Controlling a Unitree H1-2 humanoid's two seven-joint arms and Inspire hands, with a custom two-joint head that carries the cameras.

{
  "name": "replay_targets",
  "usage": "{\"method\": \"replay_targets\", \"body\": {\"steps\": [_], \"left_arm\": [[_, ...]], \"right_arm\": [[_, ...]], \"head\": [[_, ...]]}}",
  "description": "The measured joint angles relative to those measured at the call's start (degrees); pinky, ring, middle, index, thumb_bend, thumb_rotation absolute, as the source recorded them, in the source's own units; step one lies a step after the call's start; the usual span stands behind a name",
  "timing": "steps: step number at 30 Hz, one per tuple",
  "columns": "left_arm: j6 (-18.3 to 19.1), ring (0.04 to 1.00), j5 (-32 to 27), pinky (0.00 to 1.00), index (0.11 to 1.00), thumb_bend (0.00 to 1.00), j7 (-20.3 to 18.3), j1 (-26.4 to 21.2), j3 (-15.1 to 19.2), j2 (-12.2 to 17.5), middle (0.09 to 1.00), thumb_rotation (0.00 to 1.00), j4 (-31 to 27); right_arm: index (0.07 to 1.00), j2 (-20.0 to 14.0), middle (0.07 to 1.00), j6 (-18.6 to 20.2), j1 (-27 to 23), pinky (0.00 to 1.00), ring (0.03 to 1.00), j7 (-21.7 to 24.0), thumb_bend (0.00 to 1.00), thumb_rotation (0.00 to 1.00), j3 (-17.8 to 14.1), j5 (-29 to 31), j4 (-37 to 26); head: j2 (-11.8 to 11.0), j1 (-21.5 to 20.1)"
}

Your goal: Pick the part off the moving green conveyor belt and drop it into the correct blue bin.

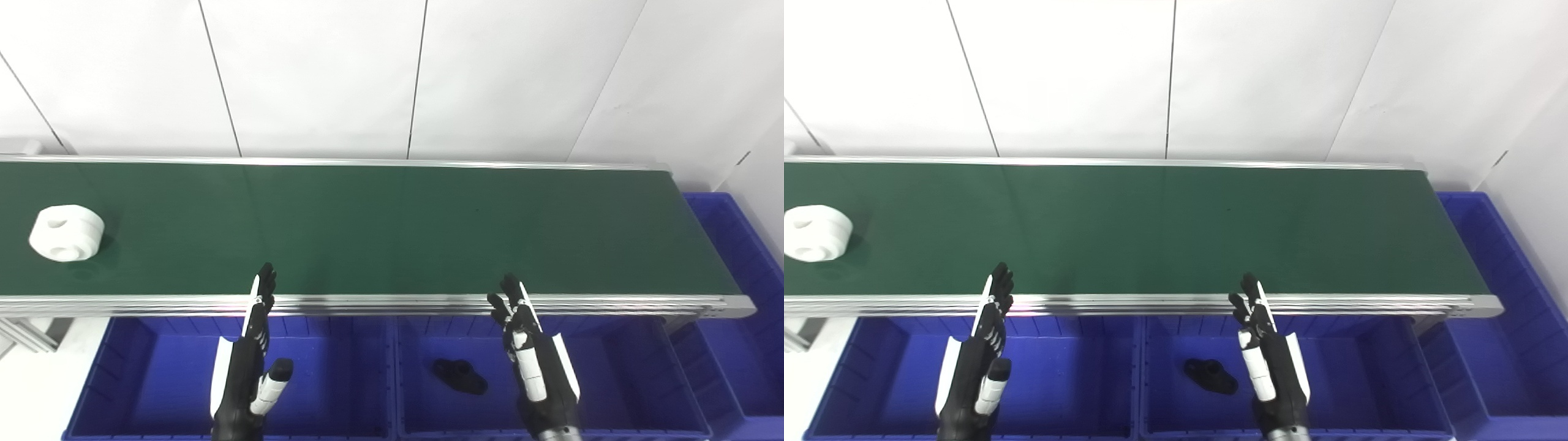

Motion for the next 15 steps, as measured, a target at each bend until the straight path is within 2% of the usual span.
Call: {"method": "replay_targets", "body": {"steps": [4, 8, 12, 15], "left_arm": [[0.0, 1.0, 0.0, 1.0, 1.0, 0.84, 0.02, 0.34, -0.45, -0.04, 1.0, 0.97, 0.18], [0.1, 1.0, -3.03, 1.0, 1.0, 0.81, 0.01, 0.65, -0.83, -0.37, 1.0, 0.94, 0.72], [0.3, 1.0, -5.66, 1.0, 1.0, 0.78, 0.02, 0.66, -0.89, -0.72, 1.0, 0.94, 2.59], [0.26, 1.0, -5.72, 1.0, 1.0, 0.81, 0.3, 0.64, -0.83, -0.94, 1.0, 0.94, 4.08]], "right_arm": [[1.0, -0.63, 1.0, -0.02, 0.03, 0.98, 0.961, 0.15, 0.8, 0.9, -0.03, -0.32, 0.59], [1.0, 0.34, 1.0, 0.38, 0.06, 0.99, 0.969, -0.13, 0.77, 0.9, -0.55, 1.71, 0.56], [1.0, 1.21, 1.0, 1.49, 0.22, 0.99, 0.976, -0.28, 0.75, 0.92, -0.76, 2.37, 0.77], [1.0, 1.01, 1.0, 1.54, 0.28, 0.98, 0.976, -0.45, 0.77, 0.96, -0.61, 0.74, 1.41]], "head": [[-0.09, 0.09], [-0.18, 0.09], [-0.18, 0.09], [-0.35, 0.26]]}}
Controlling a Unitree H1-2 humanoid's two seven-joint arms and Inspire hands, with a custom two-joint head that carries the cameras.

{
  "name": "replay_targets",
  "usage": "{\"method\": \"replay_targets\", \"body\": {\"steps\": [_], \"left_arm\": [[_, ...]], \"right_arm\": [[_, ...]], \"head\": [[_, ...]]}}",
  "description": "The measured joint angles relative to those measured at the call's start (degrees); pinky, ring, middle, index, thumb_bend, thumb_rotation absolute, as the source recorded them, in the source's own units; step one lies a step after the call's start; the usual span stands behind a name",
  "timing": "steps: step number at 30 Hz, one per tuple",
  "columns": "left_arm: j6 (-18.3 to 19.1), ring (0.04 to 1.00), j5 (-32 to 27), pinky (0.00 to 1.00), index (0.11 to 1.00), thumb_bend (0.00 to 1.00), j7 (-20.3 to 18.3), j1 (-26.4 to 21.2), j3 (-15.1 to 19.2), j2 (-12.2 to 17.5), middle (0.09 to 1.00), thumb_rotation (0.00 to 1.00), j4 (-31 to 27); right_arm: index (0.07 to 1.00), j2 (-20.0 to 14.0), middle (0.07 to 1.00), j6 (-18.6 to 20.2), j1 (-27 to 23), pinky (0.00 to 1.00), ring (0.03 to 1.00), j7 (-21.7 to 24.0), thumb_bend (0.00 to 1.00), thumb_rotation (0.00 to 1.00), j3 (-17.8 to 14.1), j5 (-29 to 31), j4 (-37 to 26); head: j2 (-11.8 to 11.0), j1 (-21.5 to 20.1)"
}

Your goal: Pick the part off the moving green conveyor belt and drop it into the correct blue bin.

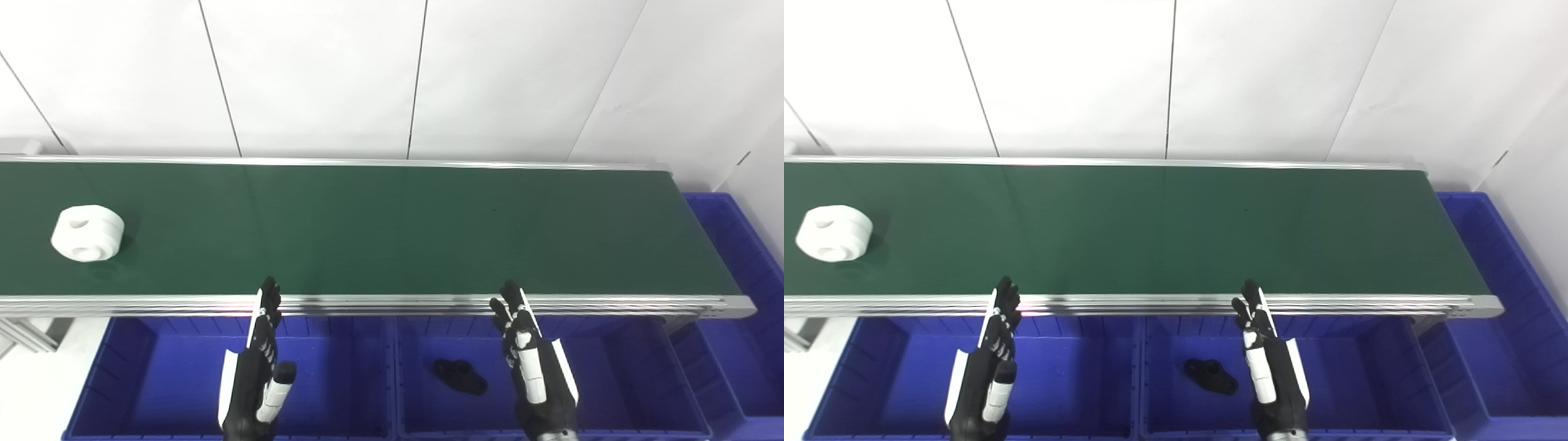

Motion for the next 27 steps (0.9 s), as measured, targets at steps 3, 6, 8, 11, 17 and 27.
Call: {"method": "replay_targets", "body": {"steps": [3, 6, 8, 11, 17, 27], "left_arm": [[-0.04, 1.0, 0.15, 1.0, 1.0, 0.84, 0.57, 0.05, 0.02, -0.57, 1.0, 0.95, 1.29], [-0.05, 1.0, 0.29, 1.0, 1.0, 0.88, 0.68, 0.24, -0.14, -1.13, 1.0, 0.95, 1.93], [-0.13, 1.0, 0.45, 1.0, 1.0, 0.89, 0.69, 0.36, -0.28, -1.24, 1.0, 0.94, 1.95], [-0.27, 1.0, 0.4, 1.0, 1.0, 0.89, 0.69, 0.36, -0.3, -1.23, 1.0, 0.94, 1.95], [-0.43, 1.0, 0.43, 1.0, 1.0, 0.85, 0.69, 0.35, -0.3, -1.21, 1.0, 0.95, 1.95], [-1.29, 1.0, 0.65, 1.0, 1.0, 0.84, 0.72, 0.24, -0.26, -1.18, 1.0, 0.96, 2.02]], "right_arm": [[1.0, -0.25, 1.0, 0.0, 0.01, 0.98, 0.968, -0.07, 0.77, 0.96, 0.21, -1.75, 0.99], [1.0, -0.27, 1.0, -0.02, 0.01, 0.99, 0.971, 0.06, 0.76, 0.96, 0.38, -2.21, 1.75], [1.0, -0.33, 1.0, -0.05, -0.01, 1.0, 0.975, 0.12, 0.77, 0.95, 0.39, -2.34, 1.79], [1.0, -0.59, 1.0, -0.19, -0.13, 0.99, 0.979, 0.14, 0.76, 0.96, 0.41, -2.94, 1.97], [1.0, -0.78, 1.0, -0.33, -0.23, 0.99, 0.977, 0.17, 0.78, 0.97, 0.51, -3.66, 2.25], [1.0, -1.09, 1.0, -0.4, -0.37, 0.98, 0.975, 0.31, 0.81, 0.97, 0.71, -3.95, 2.94]], "head": [[0.0, 0.0], [-0.09, 0.0], [-0.18, -0.09], [-0.18, -0.09], [-0.26, -0.09], [-0.97, 0.62]]}}
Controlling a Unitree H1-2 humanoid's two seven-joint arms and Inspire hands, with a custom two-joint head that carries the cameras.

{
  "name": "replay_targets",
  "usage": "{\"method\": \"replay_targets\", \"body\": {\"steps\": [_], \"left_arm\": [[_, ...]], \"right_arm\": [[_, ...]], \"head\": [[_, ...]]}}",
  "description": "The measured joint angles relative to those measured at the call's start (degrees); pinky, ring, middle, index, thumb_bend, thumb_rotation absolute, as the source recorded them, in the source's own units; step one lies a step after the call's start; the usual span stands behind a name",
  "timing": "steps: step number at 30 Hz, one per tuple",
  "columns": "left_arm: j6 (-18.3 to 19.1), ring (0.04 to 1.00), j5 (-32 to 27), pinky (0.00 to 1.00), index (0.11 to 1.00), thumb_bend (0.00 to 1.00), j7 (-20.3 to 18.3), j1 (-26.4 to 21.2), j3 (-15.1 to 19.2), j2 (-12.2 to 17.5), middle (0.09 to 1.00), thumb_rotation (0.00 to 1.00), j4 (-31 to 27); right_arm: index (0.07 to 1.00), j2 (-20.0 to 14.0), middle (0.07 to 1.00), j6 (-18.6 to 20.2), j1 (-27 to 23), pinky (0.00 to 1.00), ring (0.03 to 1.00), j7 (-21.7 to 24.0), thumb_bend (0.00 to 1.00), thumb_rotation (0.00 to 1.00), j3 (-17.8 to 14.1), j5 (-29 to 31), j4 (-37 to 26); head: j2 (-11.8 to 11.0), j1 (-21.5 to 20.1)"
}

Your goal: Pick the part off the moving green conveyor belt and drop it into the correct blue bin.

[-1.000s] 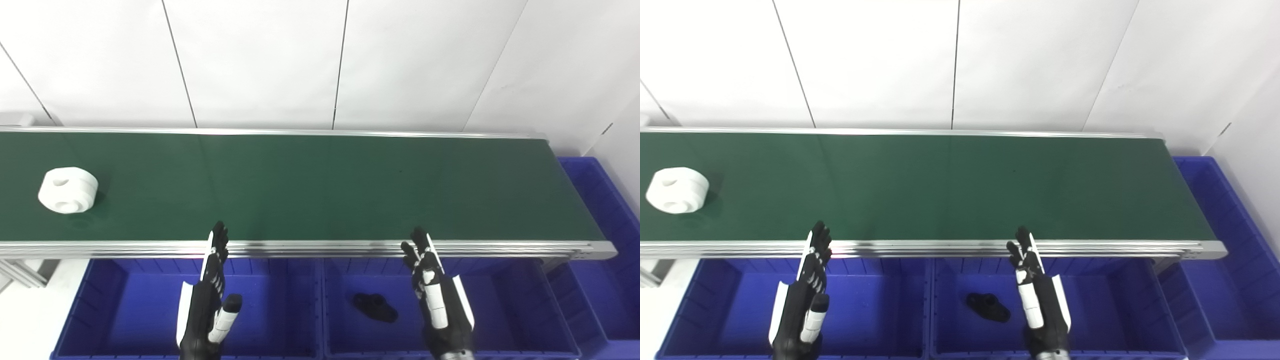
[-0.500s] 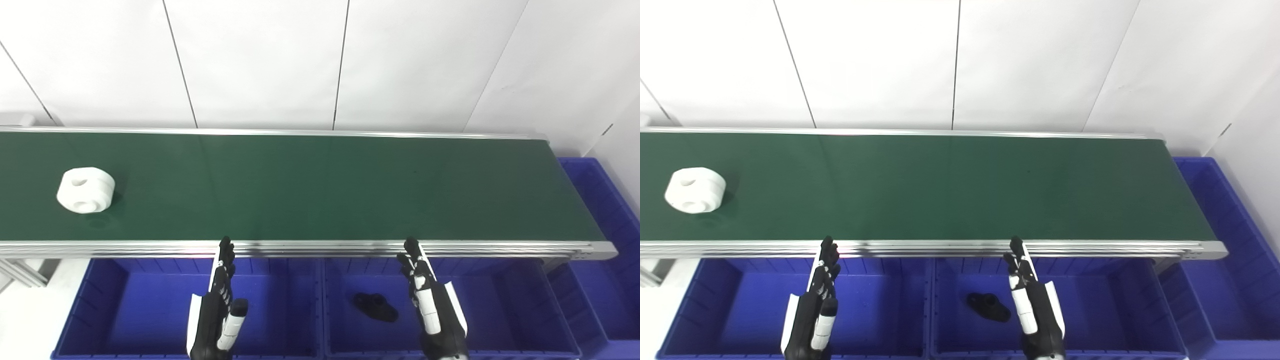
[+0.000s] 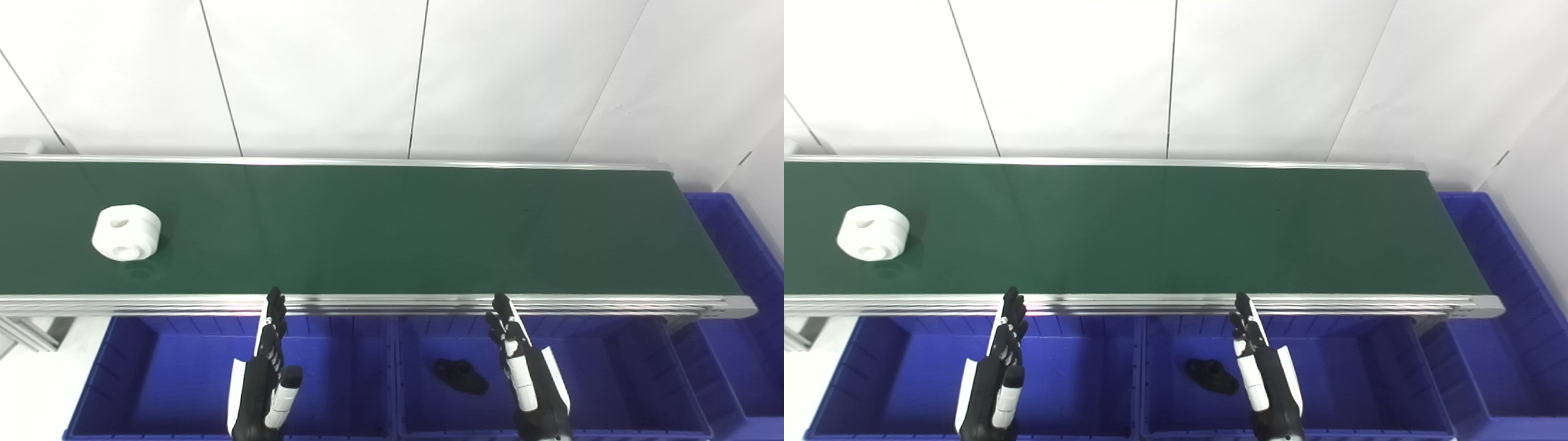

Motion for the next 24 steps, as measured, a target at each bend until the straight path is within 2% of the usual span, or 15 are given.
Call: {"method": "replay_targets", "body": {"steps": [2, 5, 7, 9, 11, 13, 14, 15, 18, 24], "left_arm": [[-0.26, 1.0, 0.03, 1.0, 1.0, 0.85, 0.01, -0.03, -0.01, -0.01, 1.0, 0.95, 0.18], [-0.97, 1.0, 0.24, 1.0, 1.0, 0.91, 0.09, -0.02, -0.08, -0.05, 1.0, 0.97, 0.97], [-1.07, 1.0, 0.34, 1.0, 1.0, 0.95, 0.11, -0.02, -0.25, -0.06, 1.0, 0.98, 2.21], [-1.18, 1.0, 0.77, 1.0, 1.0, 0.98, 0.12, -0.04, -0.38, -0.11, 1.0, 0.97, 3.64], [-1.22, 1.0, 0.87, 1.0, 1.0, 0.97, 0.12, -0.11, -0.38, -0.09, 1.0, 0.96, 4.48], [-1.51, 1.0, 0.86, 1.0, 1.0, 0.96, 0.12, -0.27, -0.4, -0.09, 1.0, 0.95, 4.86], [-1.73, 1.0, 0.86, 1.0, 1.0, 0.96, 0.12, -0.35, -0.4, -0.09, 1.0, 0.94, 5.0], [-1.98, 1.0, 0.91, 1.0, 1.0, 0.96, 0.12, -0.43, -0.4, -0.09, 1.0, 0.95, 5.31], [-2.87, 0.995, 2.58, 1.0, 1.0, 0.94, 0.9, -0.93, -0.26, -0.04, 1.0, 0.95, 7.2], [-3.58, 0.972, 4.08, 0.96, 1.0, 0.86, 3.07, -1.5, -0.23, 0.01, 0.993, 0.85, 8.9]], "right_arm": [[1.0, -0.13, 1.0, -0.02, 0.0, 0.98, 0.975, 0.02, 0.81, 0.96, -0.04, 0.06, 0.08], [1.0, -0.41, 1.0, -0.64, 0.01, 1.0, 0.979, 0.13, 0.82, 0.95, -0.35, 0.67, 0.95], [1.0, -0.68, 1.0, -2.0, 0.01, 1.0, 0.98, 0.25, 0.82, 0.96, -0.47, 1.13, 2.11], [1.0, -1.1, 1.0, -3.97, 0.0, 1.0, 0.977, 0.47, 0.82, 0.96, -0.59, 1.21, 3.95], [1.0, -1.58, 1.0, -4.87, 0.0, 1.0, 0.974, 0.73, 0.83, 0.96, -0.72, 1.23, 5.4], [1.0, -2.04, 1.0, -6.08, -0.02, 1.0, 0.978, 1.03, 0.84, 0.97, -1.14, 1.52, 6.13], [1.0, -2.17, 1.0, -6.28, -0.07, 1.0, 0.98, 1.1, 0.84, 0.97, -1.31, 1.83, 6.18], [1.0, -2.32, 1.0, -6.48, -0.18, 1.0, 0.985, 1.2, 0.84, 0.97, -1.5, 2.38, 6.31], [1.0, -3.04, 1.0, -6.77, -0.86, 1.0, 0.996, 1.75, 0.84, 0.99, -1.86, 3.28, 7.34], [1.0, -3.95, 1.0, -8.84, -1.49, 1.0, 1.0, 3.58, 0.83, 0.98, -3.02, 6.19, 10.47]], "head": [[-0.79, 0.79], [-5.7, 3.33], [-5.89, 3.52], [-8.16, 5.26], [-9.31, 7.28], [-9.32, 7.29], [-9.93, 9.04], [-9.93, 9.05], [-11.86, 13.79], [-14.24, 17.4]]}}
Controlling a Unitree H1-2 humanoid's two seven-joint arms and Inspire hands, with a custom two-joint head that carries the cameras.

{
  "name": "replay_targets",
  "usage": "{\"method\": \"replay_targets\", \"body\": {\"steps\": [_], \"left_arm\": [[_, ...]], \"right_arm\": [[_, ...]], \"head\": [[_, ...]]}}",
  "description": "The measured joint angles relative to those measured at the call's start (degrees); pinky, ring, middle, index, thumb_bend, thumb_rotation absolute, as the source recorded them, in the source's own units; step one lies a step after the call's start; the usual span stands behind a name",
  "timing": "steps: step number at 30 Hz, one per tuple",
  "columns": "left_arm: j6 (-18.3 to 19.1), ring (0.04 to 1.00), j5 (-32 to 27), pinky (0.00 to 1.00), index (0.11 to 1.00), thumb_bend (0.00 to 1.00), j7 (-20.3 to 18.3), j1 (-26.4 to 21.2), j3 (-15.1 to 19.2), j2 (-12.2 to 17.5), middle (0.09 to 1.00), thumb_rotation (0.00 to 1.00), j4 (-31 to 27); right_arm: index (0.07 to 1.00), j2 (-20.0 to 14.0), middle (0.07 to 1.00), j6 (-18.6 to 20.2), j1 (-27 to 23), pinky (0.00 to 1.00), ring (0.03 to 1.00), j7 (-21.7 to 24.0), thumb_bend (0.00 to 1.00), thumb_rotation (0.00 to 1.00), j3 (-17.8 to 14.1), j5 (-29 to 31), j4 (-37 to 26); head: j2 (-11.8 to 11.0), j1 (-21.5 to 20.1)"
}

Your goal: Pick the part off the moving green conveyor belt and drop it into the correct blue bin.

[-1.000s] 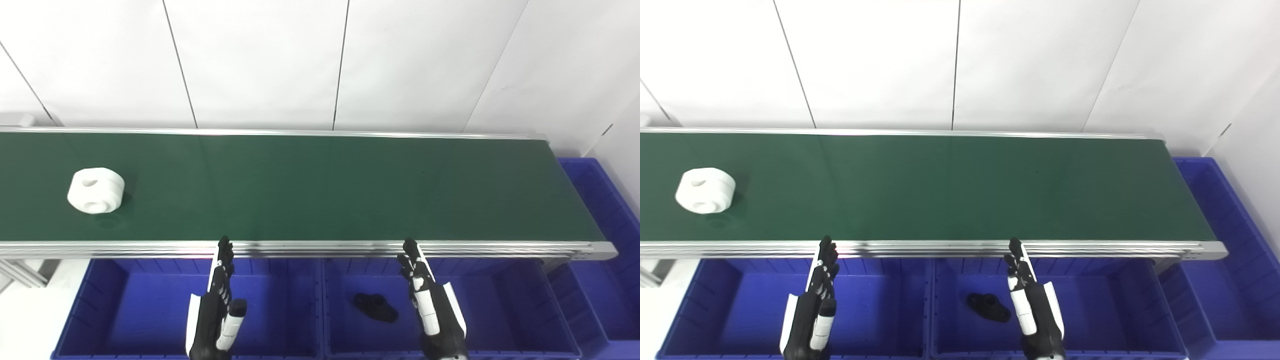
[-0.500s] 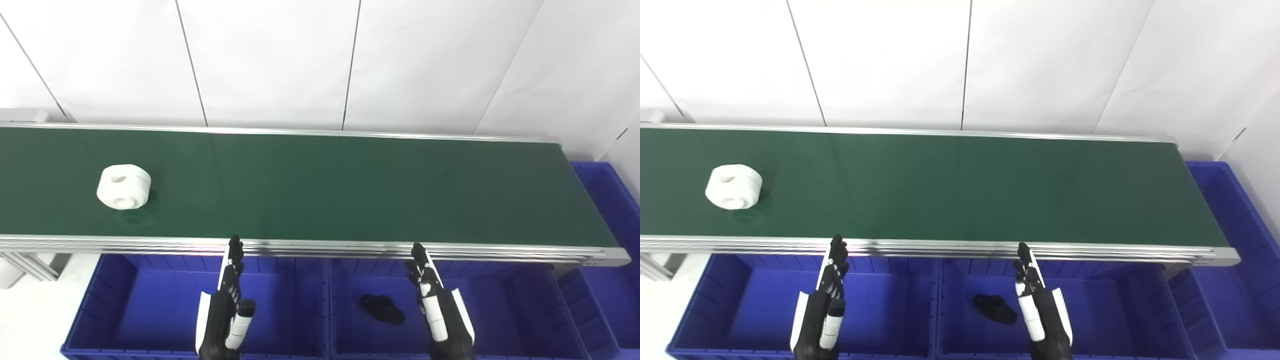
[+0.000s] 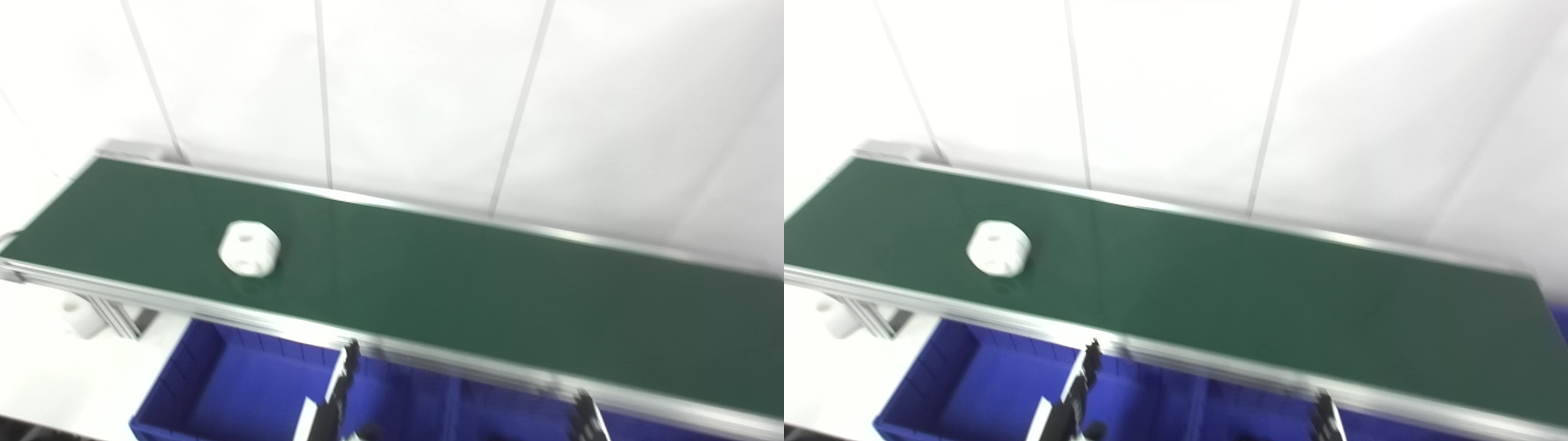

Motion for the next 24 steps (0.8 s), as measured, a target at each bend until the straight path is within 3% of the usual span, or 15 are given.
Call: {"method": "replay_targets", "body": {"steps": [7, 9, 10, 12, 15, 17, 20, 24], "left_arm": [[-0.13, 0.943, 0.78, 0.89, 1.0, 0.82, 1.62, -0.24, -0.55, 0.26, 0.977, 0.79, 0.19], [-0.11, 0.936, 1.22, 0.86, 1.0, 0.86, 2.29, -0.17, -1.68, 0.89, 0.974, 0.79, -0.98], [-0.19, 0.934, 2.18, 0.86, 1.0, 0.86, 2.59, -0.08, -2.49, 1.26, 0.973, 0.79, -2.23], [-0.26, 0.886, 4.85, 0.78, 0.961, 0.95, 4.23, -0.11, -4.3, 2.2, 0.917, 0.64, -5.59], [-0.6, 0.845, 9.02, 0.73, 0.898, 0.96, 6.93, -1.16, -6.45, 3.24, 0.882, 0.56, -13.17], [-0.23, 0.831, 12.55, 0.73, 0.845, 0.97, 6.1, -3.02, -6.25, 3.55, 0.857, 0.55, -18.48], [4.71, 0.775, 16.37, 0.69, 0.778, 0.97, 0.77, -6.47, -3.69, 6.18, 0.798, 0.52, -27.41], [20.54, 0.809, 17.48, 0.76, 0.805, 0.94, -12.21, -11.09, 0.18, 13.02, 0.821, 0.48, -36.45]], "right_arm": [[1.0, -0.99, 1.0, -1.06, -0.84, 1.0, 1.0, 1.25, 0.83, 1.0, -0.41, 1.01, 2.22], [1.0, -1.01, 1.0, -1.12, -0.84, 1.0, 1.0, 1.26, 0.84, 1.0, -0.41, 1.03, 2.21], [1.0, -1.01, 1.0, -1.12, -0.83, 1.0, 1.0, 1.27, 0.84, 1.0, -0.4, 1.04, 2.19], [1.0, -0.99, 1.0, -1.12, -0.85, 1.0, 1.0, 1.31, 0.83, 1.0, -0.36, 1.11, 2.13], [1.0, -0.97, 1.0, -1.11, -0.85, 1.0, 1.0, 1.41, 0.83, 1.0, -0.35, 1.35, 1.97], [1.0, -0.88, 1.0, -1.11, -0.95, 1.0, 1.0, 1.44, 0.83, 1.0, -0.2, 1.37, 1.83], [1.0, -0.78, 1.0, -1.11, -0.98, 1.0, 1.0, 1.47, 0.82, 1.0, 0.27, 1.12, 1.68], [1.0, -0.83, 1.0, -1.1, -0.97, 1.0, 1.0, 1.39, 0.81, 1.0, 0.49, 0.54, 1.72]], "head": [[-0.97, 1.93], [-0.97, 1.93], [-0.44, 2.19], [-0.44, 2.2], [0.26, 1.94], [0.35, 1.85], [1.4, 1.15], [1.84, 0.62]]}}
